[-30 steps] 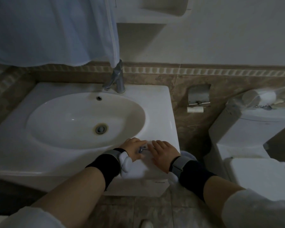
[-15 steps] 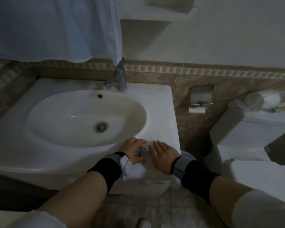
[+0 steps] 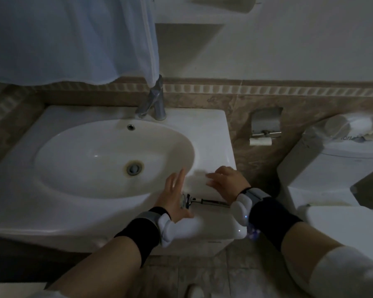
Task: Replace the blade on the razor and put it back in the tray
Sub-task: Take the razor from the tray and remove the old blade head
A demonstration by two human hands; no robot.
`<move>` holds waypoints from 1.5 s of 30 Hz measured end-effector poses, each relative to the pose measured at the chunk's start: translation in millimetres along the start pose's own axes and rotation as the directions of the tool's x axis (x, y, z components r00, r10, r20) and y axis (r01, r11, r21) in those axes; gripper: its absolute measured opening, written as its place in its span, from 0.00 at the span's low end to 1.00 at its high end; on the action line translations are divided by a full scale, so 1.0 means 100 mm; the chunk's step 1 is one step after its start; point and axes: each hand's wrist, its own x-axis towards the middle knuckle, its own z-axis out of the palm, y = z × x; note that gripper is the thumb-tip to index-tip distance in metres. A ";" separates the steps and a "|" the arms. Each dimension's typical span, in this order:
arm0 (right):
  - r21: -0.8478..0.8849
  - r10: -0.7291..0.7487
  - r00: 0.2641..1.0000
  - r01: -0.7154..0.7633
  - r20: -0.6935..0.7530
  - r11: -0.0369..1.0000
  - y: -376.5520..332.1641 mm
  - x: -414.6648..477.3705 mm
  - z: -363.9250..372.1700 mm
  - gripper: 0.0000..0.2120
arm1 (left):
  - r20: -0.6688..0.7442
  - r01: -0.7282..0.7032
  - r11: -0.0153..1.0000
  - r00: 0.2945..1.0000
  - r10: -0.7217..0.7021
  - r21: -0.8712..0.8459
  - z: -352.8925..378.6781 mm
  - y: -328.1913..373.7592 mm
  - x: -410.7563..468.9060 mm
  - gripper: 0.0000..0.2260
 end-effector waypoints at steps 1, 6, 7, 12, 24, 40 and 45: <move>0.013 0.051 0.999 -0.051 -0.002 0.999 0.00 0.03 0.02 0.19 | -0.004 0.003 1.000 1.000 -0.003 -0.007 0.02 -0.01 0.00 0.54; 0.181 0.285 0.951 -0.303 0.118 0.936 -0.01 0.24 0.11 0.18 | -0.006 0.014 0.999 1.000 -0.015 -0.045 0.07 -0.09 -0.01 0.37; 0.211 0.308 0.944 -0.326 0.116 0.922 0.00 0.26 0.10 0.18 | -0.003 0.023 0.999 1.000 -0.023 -0.045 0.07 -0.10 -0.01 0.35; 0.130 0.328 0.934 -0.346 0.142 0.929 0.05 0.29 0.10 0.16 | -0.029 0.074 0.997 0.997 -0.074 -0.019 0.07 -0.10 -0.01 0.31; 0.074 0.159 0.940 -0.190 0.302 0.979 -0.26 -0.06 0.12 0.14 | -0.054 0.120 0.992 0.992 -0.118 0.038 0.05 -0.11 -0.06 0.30; 0.148 0.141 0.977 -0.165 0.157 0.975 -0.27 -0.17 0.21 0.14 | -0.138 0.114 0.989 0.982 -0.127 -0.098 -0.11 0.00 -0.22 0.37; 0.252 0.102 0.992 -0.117 0.071 0.961 -0.32 -0.25 0.16 0.13 | -0.075 0.026 0.983 0.996 -0.040 -0.182 -0.21 0.04 -0.24 0.24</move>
